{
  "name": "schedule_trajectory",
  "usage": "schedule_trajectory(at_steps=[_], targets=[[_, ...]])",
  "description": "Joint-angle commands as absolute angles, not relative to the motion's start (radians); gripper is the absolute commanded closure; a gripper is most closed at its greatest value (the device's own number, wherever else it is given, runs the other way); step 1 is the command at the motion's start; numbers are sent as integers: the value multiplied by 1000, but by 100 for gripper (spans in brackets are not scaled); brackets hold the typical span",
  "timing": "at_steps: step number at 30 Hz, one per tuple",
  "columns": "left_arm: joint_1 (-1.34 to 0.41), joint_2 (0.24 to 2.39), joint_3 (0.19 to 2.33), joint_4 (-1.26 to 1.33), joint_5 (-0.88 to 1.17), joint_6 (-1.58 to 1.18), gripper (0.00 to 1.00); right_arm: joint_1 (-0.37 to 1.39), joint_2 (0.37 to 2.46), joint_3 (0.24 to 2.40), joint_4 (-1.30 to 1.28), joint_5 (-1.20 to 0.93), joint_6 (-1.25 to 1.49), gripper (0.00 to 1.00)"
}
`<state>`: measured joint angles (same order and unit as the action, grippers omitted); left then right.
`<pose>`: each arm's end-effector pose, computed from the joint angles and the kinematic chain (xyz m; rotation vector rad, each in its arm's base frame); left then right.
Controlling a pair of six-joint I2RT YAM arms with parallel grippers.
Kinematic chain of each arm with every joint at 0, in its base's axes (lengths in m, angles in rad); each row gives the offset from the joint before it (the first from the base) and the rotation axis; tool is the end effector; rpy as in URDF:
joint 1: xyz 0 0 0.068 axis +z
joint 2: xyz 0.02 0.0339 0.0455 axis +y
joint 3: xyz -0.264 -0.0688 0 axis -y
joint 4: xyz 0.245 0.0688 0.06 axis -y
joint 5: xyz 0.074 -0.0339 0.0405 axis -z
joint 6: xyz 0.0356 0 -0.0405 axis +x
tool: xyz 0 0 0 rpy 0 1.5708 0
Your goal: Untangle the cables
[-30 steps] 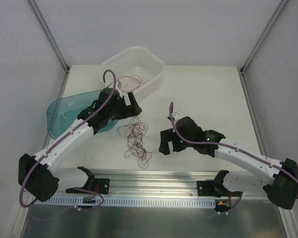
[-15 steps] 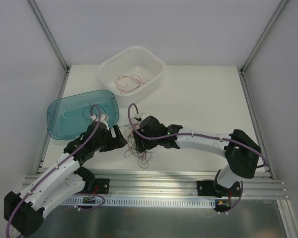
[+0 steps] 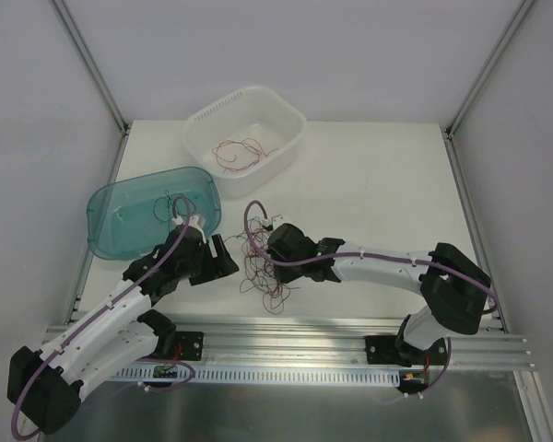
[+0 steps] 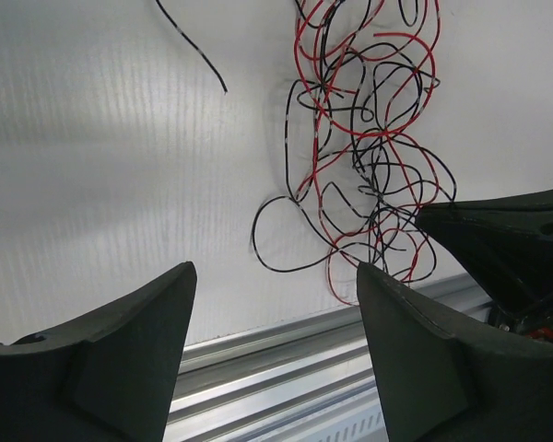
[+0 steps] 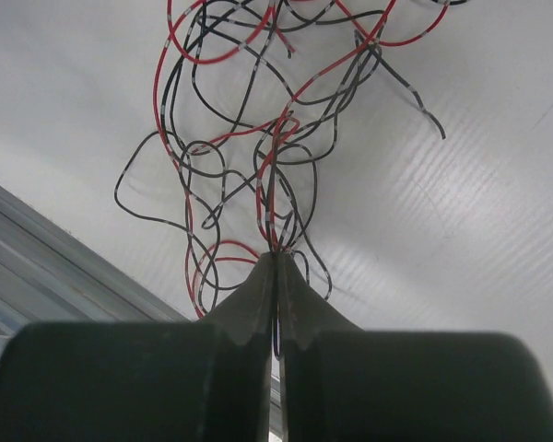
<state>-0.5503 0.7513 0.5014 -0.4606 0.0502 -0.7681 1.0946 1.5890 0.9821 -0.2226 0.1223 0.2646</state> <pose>0.1374 -0.0864 0.2198 -0.2327 2.3822 -0.7201 0.1570 0.2949 0.2064 -0.9340 2.2645 0.4815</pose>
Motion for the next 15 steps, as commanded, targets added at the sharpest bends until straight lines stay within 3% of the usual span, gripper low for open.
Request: schedule_trajectory(at_steps=[1, 8, 15], targets=[[-593, 796, 572, -425, 58, -805, 30, 1094, 1522, 948, -213, 120, 244, 99], [-673, 981, 684, -379, -34, -811, 32, 1094, 1485, 897, -169, 91, 252, 99], [-735, 1117, 726, -313, -178, -923, 43, 1094, 1451, 854, -132, 86, 261, 99]])
